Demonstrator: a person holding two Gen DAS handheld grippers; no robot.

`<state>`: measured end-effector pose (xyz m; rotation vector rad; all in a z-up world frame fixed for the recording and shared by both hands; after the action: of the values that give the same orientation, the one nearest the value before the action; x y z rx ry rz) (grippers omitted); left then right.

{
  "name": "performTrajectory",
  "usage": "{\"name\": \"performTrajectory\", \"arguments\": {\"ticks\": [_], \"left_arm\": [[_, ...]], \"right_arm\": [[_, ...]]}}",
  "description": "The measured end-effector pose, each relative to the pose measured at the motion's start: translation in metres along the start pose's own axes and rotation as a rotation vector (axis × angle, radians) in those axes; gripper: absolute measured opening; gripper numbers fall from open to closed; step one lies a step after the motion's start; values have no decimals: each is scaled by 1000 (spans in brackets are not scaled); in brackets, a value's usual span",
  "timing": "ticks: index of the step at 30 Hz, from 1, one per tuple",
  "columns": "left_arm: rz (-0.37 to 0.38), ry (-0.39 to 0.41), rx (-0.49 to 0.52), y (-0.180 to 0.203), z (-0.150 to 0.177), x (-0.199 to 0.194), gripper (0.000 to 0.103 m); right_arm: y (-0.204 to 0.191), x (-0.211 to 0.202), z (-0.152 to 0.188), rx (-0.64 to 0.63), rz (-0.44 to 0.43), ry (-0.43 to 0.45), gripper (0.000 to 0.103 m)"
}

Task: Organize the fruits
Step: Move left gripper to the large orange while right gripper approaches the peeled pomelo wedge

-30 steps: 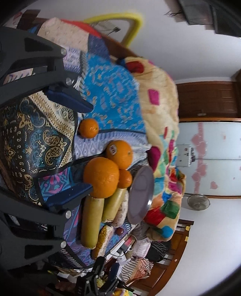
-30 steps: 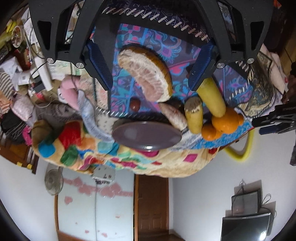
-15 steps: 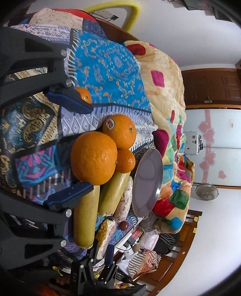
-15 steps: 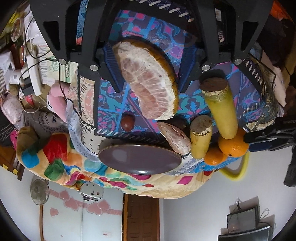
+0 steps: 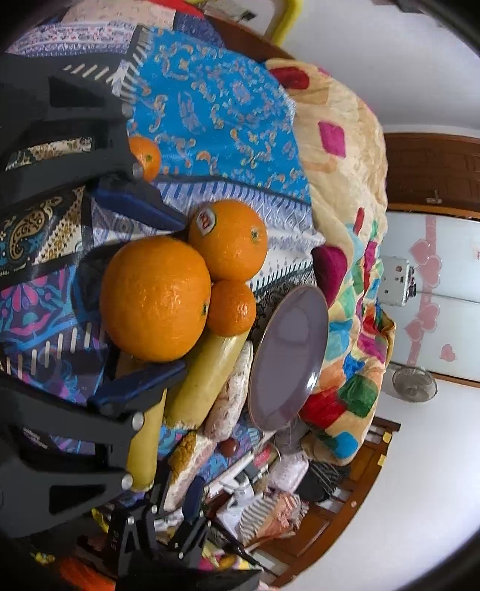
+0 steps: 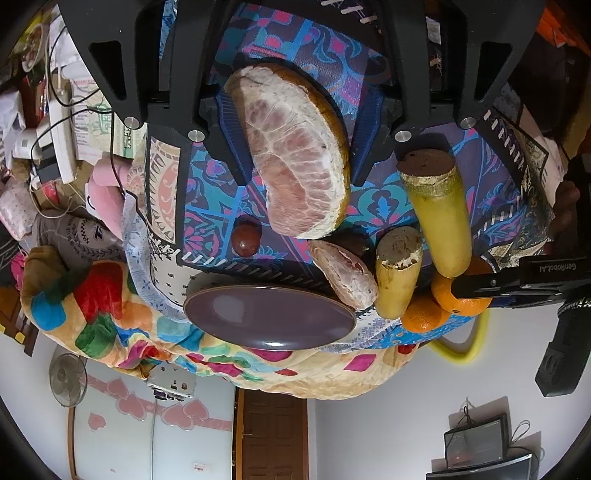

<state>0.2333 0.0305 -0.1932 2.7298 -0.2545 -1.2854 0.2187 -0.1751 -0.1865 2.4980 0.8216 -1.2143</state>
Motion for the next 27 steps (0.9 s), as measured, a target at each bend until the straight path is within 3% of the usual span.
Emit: {"name": "performTrajectory", "arguments": {"ticks": [8,17,27], "left_arm": [[4,-11,11,-1,5,-9,66],[-66,-32,72,-9,28,-32,66],[-80,-71,63,-16,33,-23,69]], "right_arm": [[0,-6,3,40,-8,14,48],[5,-11,5,75,-7,23,47],[7,-9,6,97,-13,28,47]]}}
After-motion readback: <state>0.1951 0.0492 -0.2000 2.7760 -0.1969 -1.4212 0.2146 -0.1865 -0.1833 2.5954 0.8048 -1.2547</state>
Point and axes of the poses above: each gripper's, at about its wrist camera, not at the fingertips, and x roughly the way its jaws point, y to its right, z to its underside, the point moved 7 cm from there along x, roughly the way its jaws point, and after that the axes turned 5 degrees about -y, right-handed, at the moved point
